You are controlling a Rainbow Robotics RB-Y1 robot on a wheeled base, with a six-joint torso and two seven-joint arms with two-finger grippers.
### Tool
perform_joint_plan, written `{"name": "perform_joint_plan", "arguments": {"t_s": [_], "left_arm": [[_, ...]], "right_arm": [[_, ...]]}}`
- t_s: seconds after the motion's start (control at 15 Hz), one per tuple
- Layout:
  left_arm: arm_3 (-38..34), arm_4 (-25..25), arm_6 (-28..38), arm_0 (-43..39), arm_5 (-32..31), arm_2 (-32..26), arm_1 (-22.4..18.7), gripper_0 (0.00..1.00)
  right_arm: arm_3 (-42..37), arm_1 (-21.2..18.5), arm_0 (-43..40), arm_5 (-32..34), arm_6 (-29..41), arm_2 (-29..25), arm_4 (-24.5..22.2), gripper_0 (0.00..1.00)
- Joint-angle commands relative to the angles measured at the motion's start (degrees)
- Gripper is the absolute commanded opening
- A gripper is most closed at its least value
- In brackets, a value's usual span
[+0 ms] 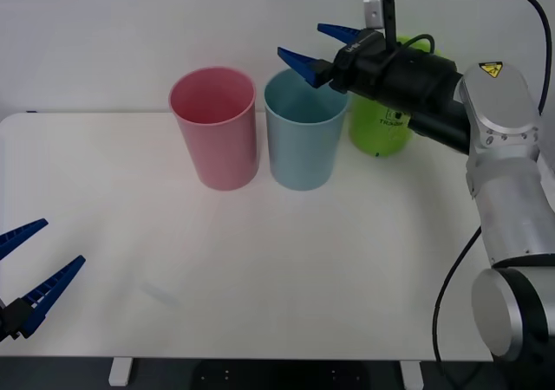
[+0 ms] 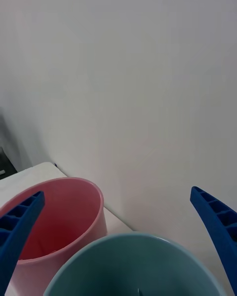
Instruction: Grasp the object on the table and drop it into the matching bin: aluminum can to the light blue bin, PET bottle to the pink bin.
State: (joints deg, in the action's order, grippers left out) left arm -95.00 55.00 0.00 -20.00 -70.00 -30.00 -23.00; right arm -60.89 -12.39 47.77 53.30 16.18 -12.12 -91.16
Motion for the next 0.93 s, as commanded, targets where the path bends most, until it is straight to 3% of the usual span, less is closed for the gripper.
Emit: {"name": "perform_joint_plan", "arguments": {"t_s": [0.07, 0.27, 0.47, 0.67, 0.93], "left_arm": [[0.0, 0.0, 0.0, 0.0, 0.0, 0.0, 0.0, 1.00], [0.0, 0.0, 0.0, 0.0, 0.0, 0.0, 0.0, 1.00], [0.0, 0.0, 0.0, 0.0, 0.0, 0.0, 0.0, 1.00], [0.0, 0.0, 0.0, 0.0, 0.0, 0.0, 0.0, 1.00], [0.0, 0.0, 0.0, 0.0, 0.0, 0.0, 0.0, 1.00]], "right_arm": [[0.1, -2.8, -0.8, 4.6, -0.6, 0.2, 4.3, 1.00], [-1.5, -8.5, -3.9, 6.6, -2.3, 3.5, 13.4, 1.00], [-8.0, -14.8, -9.8, 2.4, -3.1, 8.1, 22.1, 1.00], [-12.0, -19.2, -16.0, 2.1, -5.1, 7.9, 26.9, 1.00], [-15.0, -24.7, -24.5, 2.2, -13.5, 8.0, 33.9, 1.00]]}}
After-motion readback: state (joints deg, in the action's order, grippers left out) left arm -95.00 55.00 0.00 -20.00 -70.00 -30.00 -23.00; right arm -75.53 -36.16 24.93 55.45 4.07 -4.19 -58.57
